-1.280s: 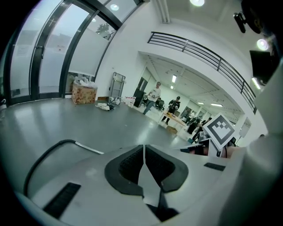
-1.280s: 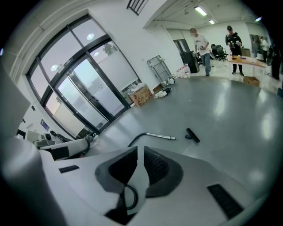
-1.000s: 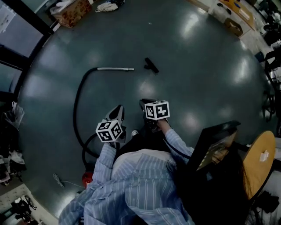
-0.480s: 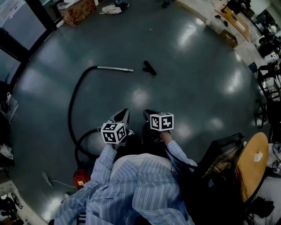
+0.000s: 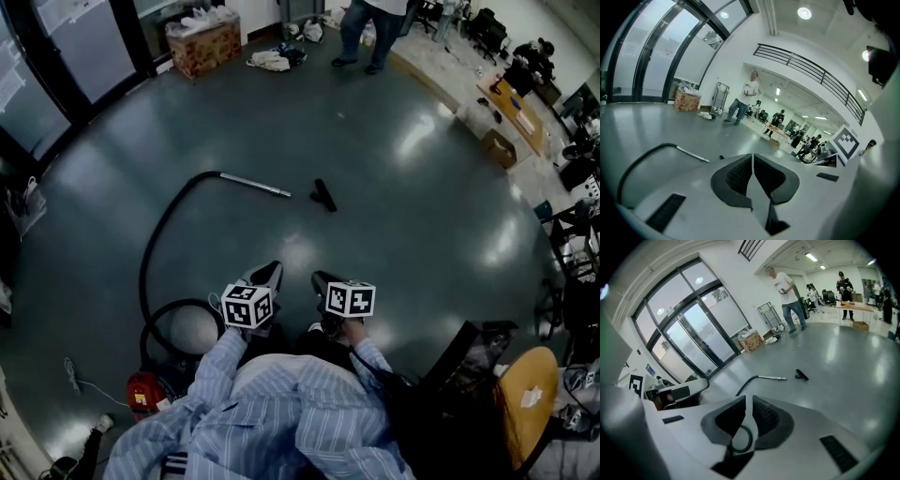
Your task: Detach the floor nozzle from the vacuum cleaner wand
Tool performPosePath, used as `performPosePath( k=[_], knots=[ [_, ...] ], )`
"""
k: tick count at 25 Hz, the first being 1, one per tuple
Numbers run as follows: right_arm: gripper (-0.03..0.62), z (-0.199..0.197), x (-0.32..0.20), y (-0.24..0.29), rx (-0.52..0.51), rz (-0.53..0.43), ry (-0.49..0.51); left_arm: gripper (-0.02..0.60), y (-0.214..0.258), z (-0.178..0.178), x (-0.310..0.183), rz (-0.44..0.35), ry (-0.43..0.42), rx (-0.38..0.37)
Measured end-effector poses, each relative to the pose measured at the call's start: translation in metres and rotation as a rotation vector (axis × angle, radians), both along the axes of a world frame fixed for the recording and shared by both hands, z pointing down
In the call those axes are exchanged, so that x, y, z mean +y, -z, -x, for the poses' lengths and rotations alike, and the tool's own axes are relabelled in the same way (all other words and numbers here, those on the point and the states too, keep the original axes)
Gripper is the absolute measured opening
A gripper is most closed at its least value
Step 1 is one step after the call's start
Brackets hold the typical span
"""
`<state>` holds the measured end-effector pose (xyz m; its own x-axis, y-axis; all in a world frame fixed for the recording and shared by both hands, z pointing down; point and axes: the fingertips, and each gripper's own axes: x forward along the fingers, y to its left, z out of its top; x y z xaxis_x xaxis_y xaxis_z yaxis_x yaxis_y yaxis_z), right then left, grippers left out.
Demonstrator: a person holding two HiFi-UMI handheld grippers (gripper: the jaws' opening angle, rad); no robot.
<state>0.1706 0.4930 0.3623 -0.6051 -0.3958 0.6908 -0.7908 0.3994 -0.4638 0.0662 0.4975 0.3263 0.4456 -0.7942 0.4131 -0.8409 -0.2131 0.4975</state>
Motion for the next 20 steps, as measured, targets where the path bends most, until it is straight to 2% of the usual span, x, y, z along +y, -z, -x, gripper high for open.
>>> performPosePath(
  k=[3,7,10,20],
  knots=[
    [0.049,-0.017,-0.007,0.006,-0.019,-0.014,0.01,0.02,0.007,-0.028,-0.002,-0.002,-0.005,0.03],
    [0.051,-0.029,-0.012,0.011,-0.041,-0.033,0.022,0.02,0.014,-0.052,0.001,-0.018,-0.053,-0.02],
    [0.049,-0.03,-0.01,0.011,-0.051,-0.039,0.036,0.02,0.015,-0.056,0.003,-0.028,-0.063,-0.049],
    [0.051,-0.019,0.002,0.01,-0.054,-0.056,0.062,0.02,0.008,-0.047,0.023,-0.018,-0.059,-0.072]
  ],
)
